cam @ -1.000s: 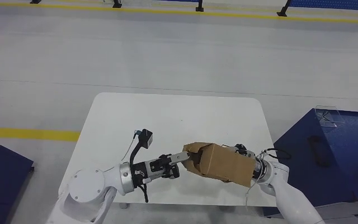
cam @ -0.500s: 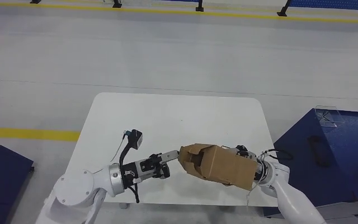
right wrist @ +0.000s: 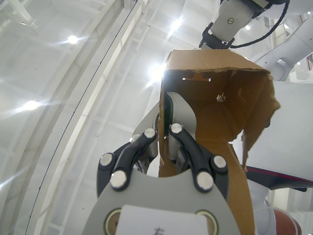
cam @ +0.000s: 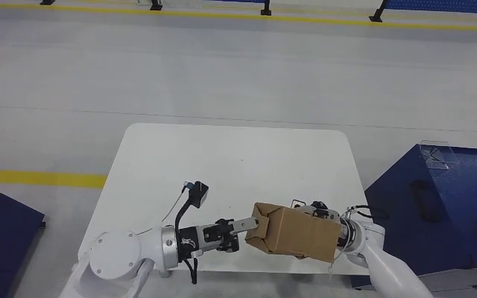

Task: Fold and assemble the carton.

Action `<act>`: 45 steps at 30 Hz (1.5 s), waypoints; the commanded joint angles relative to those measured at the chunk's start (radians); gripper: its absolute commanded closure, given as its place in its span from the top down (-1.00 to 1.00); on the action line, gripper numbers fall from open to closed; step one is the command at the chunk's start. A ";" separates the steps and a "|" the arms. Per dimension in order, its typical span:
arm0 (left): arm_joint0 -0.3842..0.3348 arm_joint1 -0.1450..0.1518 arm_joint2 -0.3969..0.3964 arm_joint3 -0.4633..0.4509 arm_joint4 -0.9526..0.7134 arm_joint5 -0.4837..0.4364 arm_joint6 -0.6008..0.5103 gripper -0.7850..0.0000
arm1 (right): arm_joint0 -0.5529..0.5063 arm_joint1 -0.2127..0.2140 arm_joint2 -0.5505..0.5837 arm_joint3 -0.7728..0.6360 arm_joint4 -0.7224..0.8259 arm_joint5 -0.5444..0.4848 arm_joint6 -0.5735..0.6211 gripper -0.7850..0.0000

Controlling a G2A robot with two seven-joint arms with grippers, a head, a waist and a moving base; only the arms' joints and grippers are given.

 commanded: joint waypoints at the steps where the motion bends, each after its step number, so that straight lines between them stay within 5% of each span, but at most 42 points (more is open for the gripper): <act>1: -0.002 0.002 0.013 -0.003 0.008 0.003 -0.004 1.00 | -0.002 0.004 -0.004 -0.001 -0.001 -0.004 0.005 -1.00; 22: -0.029 0.017 0.120 0.033 0.112 0.024 0.018 1.00 | -0.015 0.048 -0.049 -0.007 -0.039 -0.053 0.054 -1.00; 36: 0.059 0.046 -0.033 -0.076 0.075 0.010 0.016 1.00 | 0.009 0.056 -0.069 0.016 0.009 -0.053 0.053 -1.00; 45: 0.025 0.048 0.069 -0.026 0.139 0.005 0.008 1.00 | 0.021 0.056 -0.085 0.012 -0.010 -0.052 0.052 -1.00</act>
